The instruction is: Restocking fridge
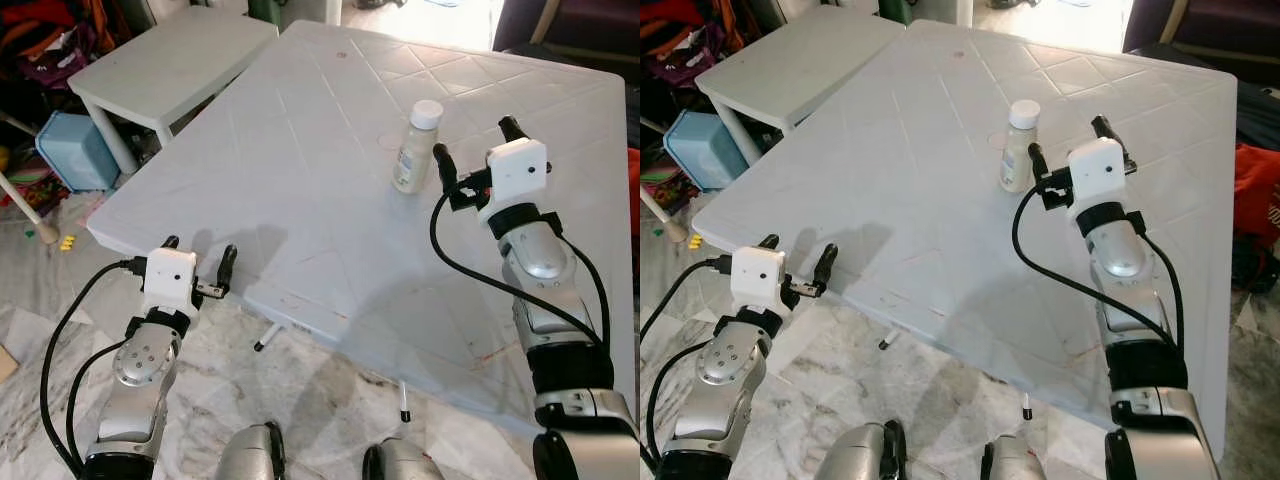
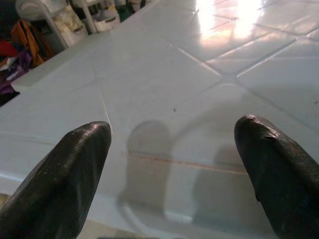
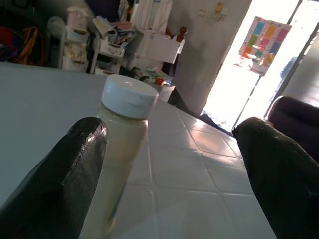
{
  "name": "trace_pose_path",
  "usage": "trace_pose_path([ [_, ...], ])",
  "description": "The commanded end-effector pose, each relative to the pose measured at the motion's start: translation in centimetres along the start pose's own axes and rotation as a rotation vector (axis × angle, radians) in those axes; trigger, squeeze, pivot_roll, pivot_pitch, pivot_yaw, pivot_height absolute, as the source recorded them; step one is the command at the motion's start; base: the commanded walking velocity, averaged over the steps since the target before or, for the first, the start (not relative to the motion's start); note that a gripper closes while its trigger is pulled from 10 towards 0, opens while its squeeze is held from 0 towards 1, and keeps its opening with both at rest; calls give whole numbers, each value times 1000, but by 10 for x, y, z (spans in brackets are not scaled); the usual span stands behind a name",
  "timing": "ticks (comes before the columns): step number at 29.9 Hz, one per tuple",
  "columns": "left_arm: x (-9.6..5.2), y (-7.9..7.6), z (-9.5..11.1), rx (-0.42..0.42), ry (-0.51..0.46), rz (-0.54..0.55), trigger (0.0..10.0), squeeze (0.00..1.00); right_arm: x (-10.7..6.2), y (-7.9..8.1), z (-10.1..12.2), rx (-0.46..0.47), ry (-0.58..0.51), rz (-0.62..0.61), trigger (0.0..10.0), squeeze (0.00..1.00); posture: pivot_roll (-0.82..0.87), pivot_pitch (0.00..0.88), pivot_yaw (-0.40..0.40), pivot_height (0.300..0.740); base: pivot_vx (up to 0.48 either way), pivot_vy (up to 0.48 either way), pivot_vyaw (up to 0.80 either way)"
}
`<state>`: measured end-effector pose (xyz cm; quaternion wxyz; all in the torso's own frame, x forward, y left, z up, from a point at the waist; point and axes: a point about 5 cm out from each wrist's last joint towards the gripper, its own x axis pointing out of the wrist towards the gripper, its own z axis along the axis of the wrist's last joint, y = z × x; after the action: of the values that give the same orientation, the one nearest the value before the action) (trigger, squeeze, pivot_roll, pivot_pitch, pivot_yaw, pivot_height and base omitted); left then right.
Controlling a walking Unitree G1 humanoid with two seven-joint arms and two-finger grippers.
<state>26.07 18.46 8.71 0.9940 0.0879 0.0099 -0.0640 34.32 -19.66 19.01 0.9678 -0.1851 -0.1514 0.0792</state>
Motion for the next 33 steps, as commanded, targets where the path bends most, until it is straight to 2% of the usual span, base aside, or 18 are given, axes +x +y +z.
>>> trace_pose_path([
  [1,-3,3,3,12,-1,2,10000,0,8,2,5,-4,-14,30,10000,0,1,152,60,740,0,0,0],
  [8,-3,4,4,19,2,-1,10000,0,23,6,8,9,-12,65,10000,0,12,155,61,740,0,0,0],
  [9,-3,5,4,24,3,0,10000,0,28,6,10,38,-15,77,10000,0,15,158,63,740,0,0,0],
  [20,-5,6,6,34,8,-1,10000,0,49,0,16,115,0,74,10000,0,31,174,69,740,0,0,0],
  [21,-5,6,6,34,9,-2,10000,0,51,0,16,121,1,78,5882,0,32,174,70,740,0,0,0],
  [22,-6,5,6,34,11,-3,10000,0,54,1,17,132,1,80,3333,0,32,174,70,740,0,0,0],
  [23,-6,5,6,35,12,-4,10000,0,55,1,17,152,2,83,0,0,32,174,70,740,0,0,0],
  [29,-5,6,6,37,13,-5,10000,0,61,7,20,190,-3,107,0,0,37,173,71,740,0,0,0],
  [30,-5,6,7,37,13,-5,10000,0,62,9,20,227,1,112,0,0,38,173,72,740,0,0,0],
  [33,-4,6,8,37,12,-5,10000,0,64,11,21,259,1,119,0,0,37,173,70,740,0,0,0],
])
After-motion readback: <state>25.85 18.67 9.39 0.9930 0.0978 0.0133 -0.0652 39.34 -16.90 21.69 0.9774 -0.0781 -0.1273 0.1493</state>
